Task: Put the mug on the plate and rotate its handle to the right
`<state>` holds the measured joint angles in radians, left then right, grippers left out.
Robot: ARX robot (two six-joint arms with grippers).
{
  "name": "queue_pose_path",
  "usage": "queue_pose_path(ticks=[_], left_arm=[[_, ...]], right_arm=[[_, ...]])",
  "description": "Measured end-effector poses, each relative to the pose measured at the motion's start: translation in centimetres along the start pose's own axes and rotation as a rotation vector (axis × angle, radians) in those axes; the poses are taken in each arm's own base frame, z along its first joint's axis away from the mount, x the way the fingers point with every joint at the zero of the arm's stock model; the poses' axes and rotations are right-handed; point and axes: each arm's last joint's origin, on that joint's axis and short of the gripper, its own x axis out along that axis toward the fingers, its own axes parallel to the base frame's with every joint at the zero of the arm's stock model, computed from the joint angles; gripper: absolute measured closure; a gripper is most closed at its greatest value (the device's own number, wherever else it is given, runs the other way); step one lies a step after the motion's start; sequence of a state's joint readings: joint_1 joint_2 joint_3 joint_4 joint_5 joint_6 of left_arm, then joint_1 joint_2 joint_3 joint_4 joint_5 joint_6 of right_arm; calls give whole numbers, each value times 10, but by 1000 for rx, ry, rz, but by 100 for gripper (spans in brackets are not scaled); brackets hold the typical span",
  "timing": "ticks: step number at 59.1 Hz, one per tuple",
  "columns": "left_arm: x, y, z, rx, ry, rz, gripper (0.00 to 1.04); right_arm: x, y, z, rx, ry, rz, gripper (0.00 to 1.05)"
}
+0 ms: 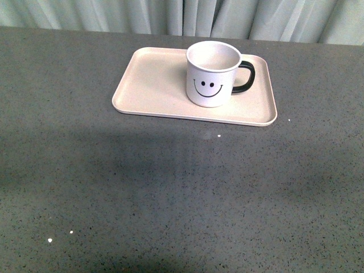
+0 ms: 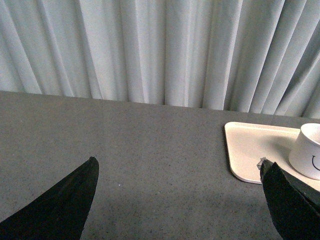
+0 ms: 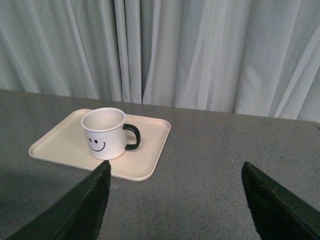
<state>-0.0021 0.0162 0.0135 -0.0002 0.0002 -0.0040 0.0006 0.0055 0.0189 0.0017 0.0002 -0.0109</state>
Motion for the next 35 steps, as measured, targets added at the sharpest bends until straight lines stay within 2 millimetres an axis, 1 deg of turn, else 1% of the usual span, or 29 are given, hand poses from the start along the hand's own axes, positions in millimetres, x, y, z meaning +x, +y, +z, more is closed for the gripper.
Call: queue_pose_path(ticks=[2, 3, 7, 35], left_arm=[[0, 0, 0, 0, 0, 0, 9], [0, 0, 0, 0, 0, 0, 9], [0, 0, 0, 0, 0, 0, 9], [0, 0, 0, 0, 0, 0, 9]], right_arm=[[0, 0, 0, 1, 0, 0, 8], [0, 0, 0, 1, 0, 0, 8], [0, 0, 0, 1, 0, 0, 10], [0, 0, 0, 1, 0, 0, 9]])
